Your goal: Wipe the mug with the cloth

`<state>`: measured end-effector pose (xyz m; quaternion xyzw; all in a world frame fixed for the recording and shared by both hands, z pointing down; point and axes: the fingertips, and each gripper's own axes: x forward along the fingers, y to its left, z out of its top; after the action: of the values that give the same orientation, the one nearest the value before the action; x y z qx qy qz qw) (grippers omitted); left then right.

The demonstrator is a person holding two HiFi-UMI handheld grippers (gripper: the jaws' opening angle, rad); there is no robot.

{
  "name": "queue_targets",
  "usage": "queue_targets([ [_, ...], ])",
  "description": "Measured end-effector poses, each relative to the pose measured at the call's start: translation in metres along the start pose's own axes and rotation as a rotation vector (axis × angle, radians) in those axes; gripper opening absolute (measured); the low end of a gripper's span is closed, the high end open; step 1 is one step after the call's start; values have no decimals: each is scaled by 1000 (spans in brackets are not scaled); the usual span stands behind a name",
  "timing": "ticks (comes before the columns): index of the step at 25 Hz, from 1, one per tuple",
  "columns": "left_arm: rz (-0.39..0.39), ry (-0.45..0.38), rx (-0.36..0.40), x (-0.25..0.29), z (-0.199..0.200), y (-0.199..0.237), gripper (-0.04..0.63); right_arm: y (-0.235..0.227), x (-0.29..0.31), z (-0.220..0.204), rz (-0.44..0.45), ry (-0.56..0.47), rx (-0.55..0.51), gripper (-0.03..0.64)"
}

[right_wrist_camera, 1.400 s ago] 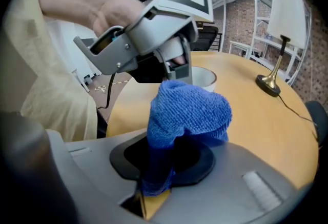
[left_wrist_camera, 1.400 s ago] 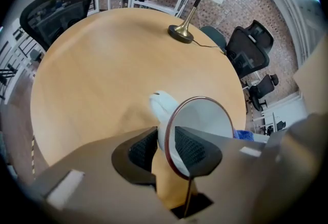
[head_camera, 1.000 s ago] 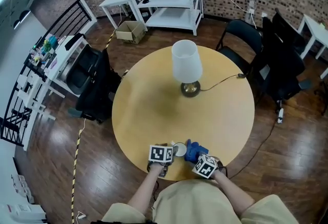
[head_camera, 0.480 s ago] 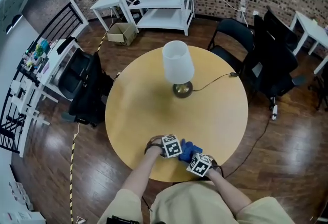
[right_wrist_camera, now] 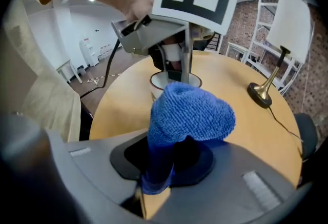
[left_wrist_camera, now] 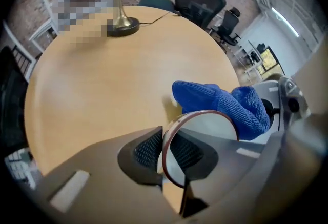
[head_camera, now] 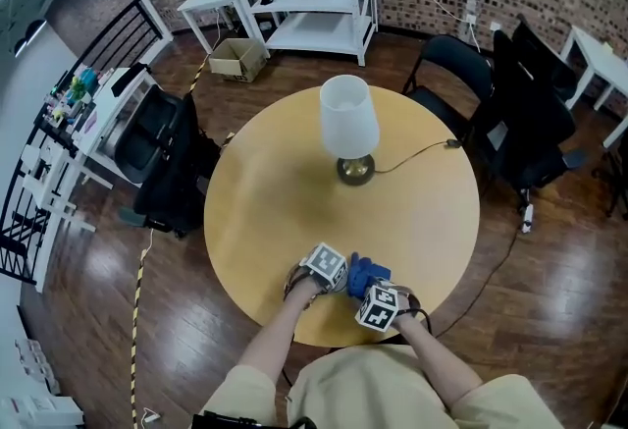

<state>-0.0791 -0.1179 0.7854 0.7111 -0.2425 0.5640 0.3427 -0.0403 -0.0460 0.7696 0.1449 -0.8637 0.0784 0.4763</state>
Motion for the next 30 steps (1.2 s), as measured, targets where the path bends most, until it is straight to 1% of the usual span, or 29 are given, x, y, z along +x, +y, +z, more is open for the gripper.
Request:
queue_targets([
  [5, -9, 54, -283, 6, -18, 13, 35, 10, 4, 8, 33, 35, -56, 81],
  [8, -46, 57, -424, 11, -27, 17, 34, 12, 9, 9, 34, 40, -71, 81],
  [10, -79, 40, -516, 9, -33, 21, 31, 13, 11, 11, 39, 45, -86, 81],
  [12, -128, 12, -616, 6, -39, 22, 26, 14, 12, 15, 35, 44, -102, 81],
  [17, -295, -59, -902, 6, -57, 17, 23, 19, 15, 23, 33, 43, -148, 81],
  [20, -368, -117, -1056, 9, -63, 15, 23, 24, 22, 21, 37, 55, -176, 81],
  [23, -414, -163, -1169, 10, -67, 13, 25, 26, 22, 26, 32, 60, -210, 81],
  [28, -469, -220, -1308, 9, -72, 14, 26, 38, 28, 34, 53, 80, -290, 81],
  [30, -479, -240, -1348, 10, -74, 15, 27, 46, 31, 36, 71, 83, -317, 81],
])
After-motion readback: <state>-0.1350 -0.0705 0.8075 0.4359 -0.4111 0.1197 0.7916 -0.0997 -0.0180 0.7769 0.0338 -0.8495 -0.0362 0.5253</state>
